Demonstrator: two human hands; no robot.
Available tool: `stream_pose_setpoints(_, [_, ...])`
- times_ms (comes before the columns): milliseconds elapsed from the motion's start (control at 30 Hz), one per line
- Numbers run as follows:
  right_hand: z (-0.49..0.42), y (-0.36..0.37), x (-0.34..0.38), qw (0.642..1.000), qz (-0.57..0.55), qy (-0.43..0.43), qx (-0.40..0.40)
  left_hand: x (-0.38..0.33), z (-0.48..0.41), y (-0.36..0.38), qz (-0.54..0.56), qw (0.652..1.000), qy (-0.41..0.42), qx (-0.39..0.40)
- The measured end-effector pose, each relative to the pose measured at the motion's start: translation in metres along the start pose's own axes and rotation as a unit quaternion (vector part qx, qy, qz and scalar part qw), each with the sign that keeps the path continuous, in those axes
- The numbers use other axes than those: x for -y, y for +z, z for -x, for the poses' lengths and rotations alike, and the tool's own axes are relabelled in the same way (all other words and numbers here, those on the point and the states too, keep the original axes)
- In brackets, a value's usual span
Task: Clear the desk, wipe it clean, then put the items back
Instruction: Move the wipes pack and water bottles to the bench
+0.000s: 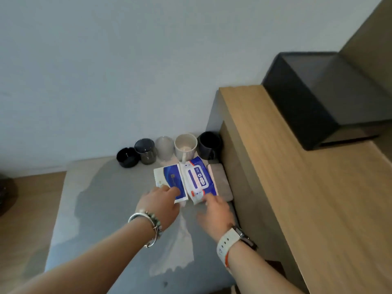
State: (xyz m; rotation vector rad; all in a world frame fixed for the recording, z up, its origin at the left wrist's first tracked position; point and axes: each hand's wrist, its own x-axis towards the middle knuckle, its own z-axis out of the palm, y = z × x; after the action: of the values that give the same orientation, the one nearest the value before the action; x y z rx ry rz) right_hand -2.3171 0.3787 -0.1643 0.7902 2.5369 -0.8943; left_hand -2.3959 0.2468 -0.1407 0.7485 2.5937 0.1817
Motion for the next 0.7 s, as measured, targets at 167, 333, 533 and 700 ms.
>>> stream_pose_setpoints(167, [0.079,-0.029,0.017,0.996,0.023,0.025,-0.087,-0.026,0.048,-0.025,-0.068,0.993,0.100,-0.001])
stream_pose_setpoints(333, [0.170,-0.044,-0.008,0.977,0.005,0.072,-0.199,-0.081,0.102,-0.048,-0.115,0.966,0.229,-0.043])
stream_pose_setpoints(533, [0.298,-0.059,-0.075,0.933,-0.061,0.166,-0.312,-0.184,0.188,-0.040,-0.142,0.907,0.392,-0.062])
stream_pose_setpoints(700, [0.428,-0.051,-0.149,0.893,-0.072,0.247,-0.369,-0.275,0.288,0.004,-0.151,0.849,0.504,-0.055])
